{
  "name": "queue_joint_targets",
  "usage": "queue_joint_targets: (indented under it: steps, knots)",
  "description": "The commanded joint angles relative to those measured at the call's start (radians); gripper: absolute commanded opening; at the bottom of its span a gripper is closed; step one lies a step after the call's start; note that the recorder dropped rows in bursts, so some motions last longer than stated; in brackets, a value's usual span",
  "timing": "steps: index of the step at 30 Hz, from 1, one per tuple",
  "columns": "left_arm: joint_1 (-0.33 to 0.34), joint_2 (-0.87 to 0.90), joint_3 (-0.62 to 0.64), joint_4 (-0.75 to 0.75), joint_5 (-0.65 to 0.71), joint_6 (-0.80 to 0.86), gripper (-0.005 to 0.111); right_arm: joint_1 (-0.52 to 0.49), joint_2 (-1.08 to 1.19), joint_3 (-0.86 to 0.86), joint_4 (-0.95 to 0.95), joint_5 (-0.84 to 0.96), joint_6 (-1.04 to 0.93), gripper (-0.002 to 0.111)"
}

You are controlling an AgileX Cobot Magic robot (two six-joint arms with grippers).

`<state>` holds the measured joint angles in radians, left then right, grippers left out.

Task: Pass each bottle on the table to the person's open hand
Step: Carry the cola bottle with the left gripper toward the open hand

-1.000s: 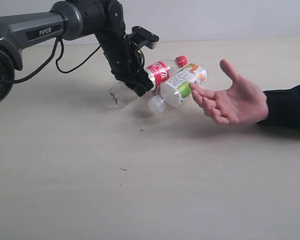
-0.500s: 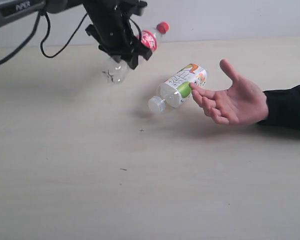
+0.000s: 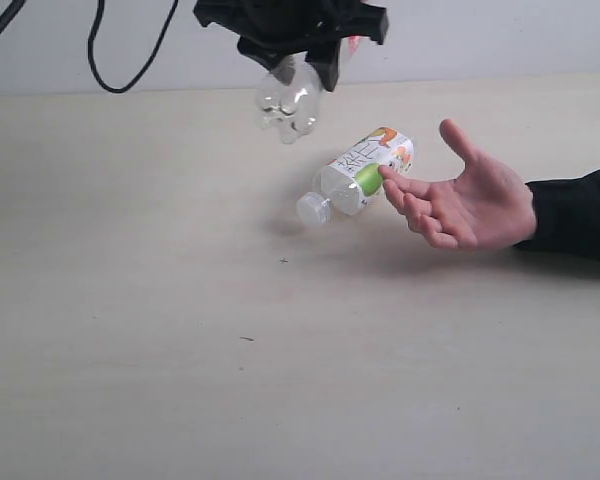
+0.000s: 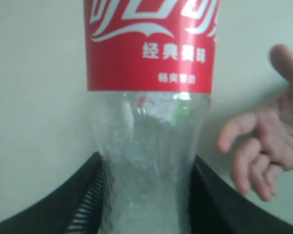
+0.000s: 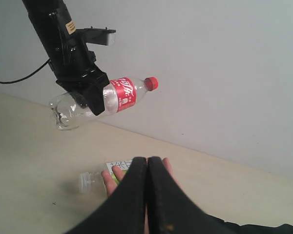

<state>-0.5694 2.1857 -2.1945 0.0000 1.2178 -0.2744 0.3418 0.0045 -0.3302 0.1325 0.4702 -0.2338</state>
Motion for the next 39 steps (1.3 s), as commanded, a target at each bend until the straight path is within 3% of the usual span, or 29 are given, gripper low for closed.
queue_joint_targets:
  steps: [1,8,15,17,22,26,30,39]
  knots:
    - [-0.076,-0.034,-0.004,0.016,0.003,-0.075,0.000,-0.004,-0.005,0.005,0.000,-0.001,-0.001,0.000]
    - [-0.187,-0.043,-0.004,0.042,0.003,-0.118,0.000,-0.004,-0.005,0.005,0.000,-0.001,-0.001,0.000]
    - [-0.219,-0.045,-0.004,0.097,0.003,-0.074,0.000,-0.004,-0.005,0.005,0.000,-0.001,-0.001,0.000]
    - [-0.219,-0.045,-0.004,0.107,0.003,0.103,0.000,-0.004,-0.005,0.005,0.000,-0.001,-0.001,0.000]
    - [-0.219,-0.046,-0.004,0.169,0.003,0.945,0.000,-0.004,-0.005,0.005,0.000,-0.001,-0.001,0.000]
    - [-0.219,-0.046,-0.004,0.191,0.003,1.423,0.000,-0.004,-0.005,0.005,0.000,-0.001,-0.001,0.000]
    - [-0.219,-0.037,-0.004,0.233,0.003,1.685,0.000,-0.004,-0.005,0.005,0.000,-0.001,-0.001,0.000]
    - [-0.238,0.068,-0.004,0.243,-0.052,1.938,0.000,-0.004,-0.005,0.005,0.000,-0.001,-0.001,0.000]
